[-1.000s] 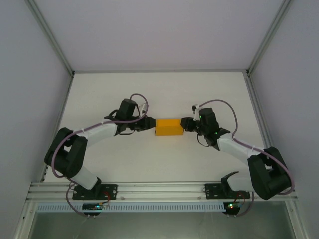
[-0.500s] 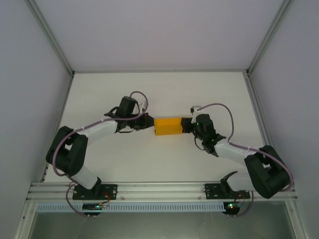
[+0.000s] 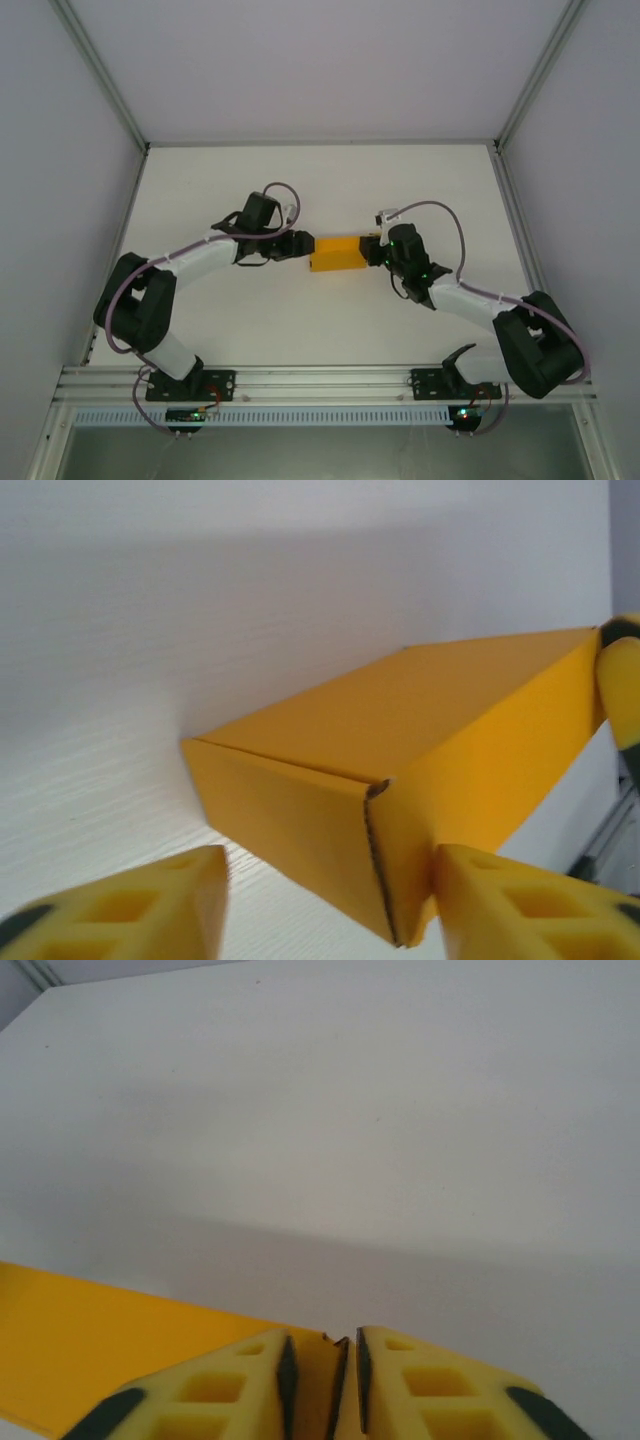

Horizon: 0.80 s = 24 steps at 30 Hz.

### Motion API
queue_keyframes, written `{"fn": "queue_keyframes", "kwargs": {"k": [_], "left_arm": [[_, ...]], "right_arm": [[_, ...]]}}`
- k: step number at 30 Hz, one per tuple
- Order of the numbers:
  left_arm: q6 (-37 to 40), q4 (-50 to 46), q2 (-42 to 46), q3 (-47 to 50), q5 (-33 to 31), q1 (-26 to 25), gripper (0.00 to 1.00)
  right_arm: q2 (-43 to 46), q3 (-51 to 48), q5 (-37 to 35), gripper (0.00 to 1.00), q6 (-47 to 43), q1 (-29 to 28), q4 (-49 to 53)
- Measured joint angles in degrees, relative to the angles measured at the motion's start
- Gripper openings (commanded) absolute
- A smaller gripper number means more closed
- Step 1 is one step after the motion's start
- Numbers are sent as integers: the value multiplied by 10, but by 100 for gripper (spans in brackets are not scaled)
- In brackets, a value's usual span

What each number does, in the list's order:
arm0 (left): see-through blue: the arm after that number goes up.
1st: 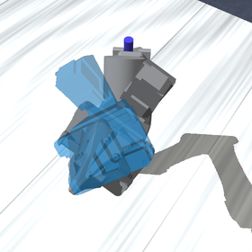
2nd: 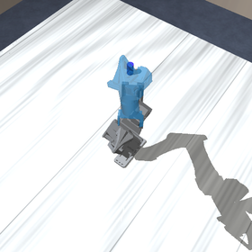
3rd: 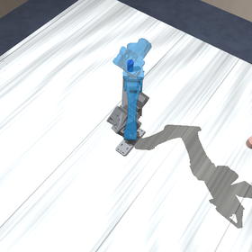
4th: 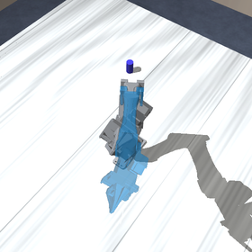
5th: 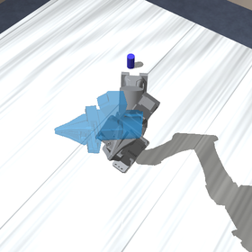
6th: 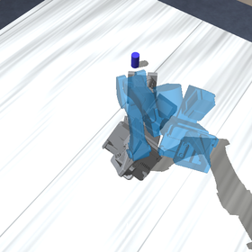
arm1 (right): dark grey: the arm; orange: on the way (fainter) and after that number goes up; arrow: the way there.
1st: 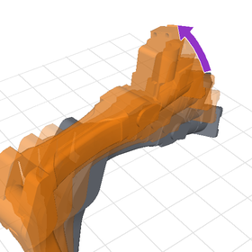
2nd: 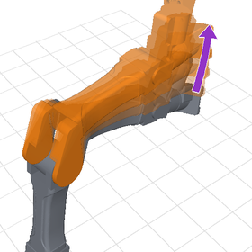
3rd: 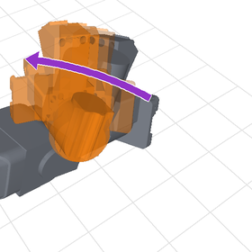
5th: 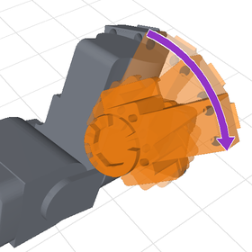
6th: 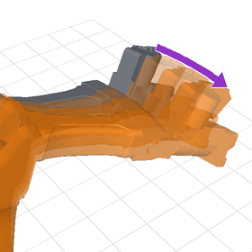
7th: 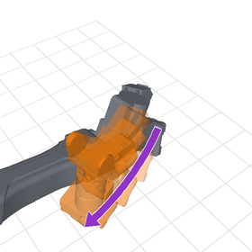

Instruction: Assemble paper box

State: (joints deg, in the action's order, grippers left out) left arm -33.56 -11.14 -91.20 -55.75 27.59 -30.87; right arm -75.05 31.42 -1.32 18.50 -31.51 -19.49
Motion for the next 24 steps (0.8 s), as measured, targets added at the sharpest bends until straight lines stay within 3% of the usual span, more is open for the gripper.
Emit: {"fn": "queue_keyframes", "kwargs": {"k": [4,6,9,10,15,24], "left_arm": [[23,-37,0,-27,-16,-2,84],[36,-49,0,-48,-20,-3,98],[48,-57,2,-74,-29,-3,100],[52,-59,3,-78,-33,-3,100],[71,-88,45,-83,-72,9,100],[85,-117,191,-25,-203,54,100]], "right_arm": [[10,45,27,62,1,-5,110],[14,69,42,75,0,-3,158],[22,103,66,88,-4,8,207],[24,113,72,98,-6,13,216],[28,171,140,99,-91,35,263],[-18,351,222,99,-473,4,492]]}}
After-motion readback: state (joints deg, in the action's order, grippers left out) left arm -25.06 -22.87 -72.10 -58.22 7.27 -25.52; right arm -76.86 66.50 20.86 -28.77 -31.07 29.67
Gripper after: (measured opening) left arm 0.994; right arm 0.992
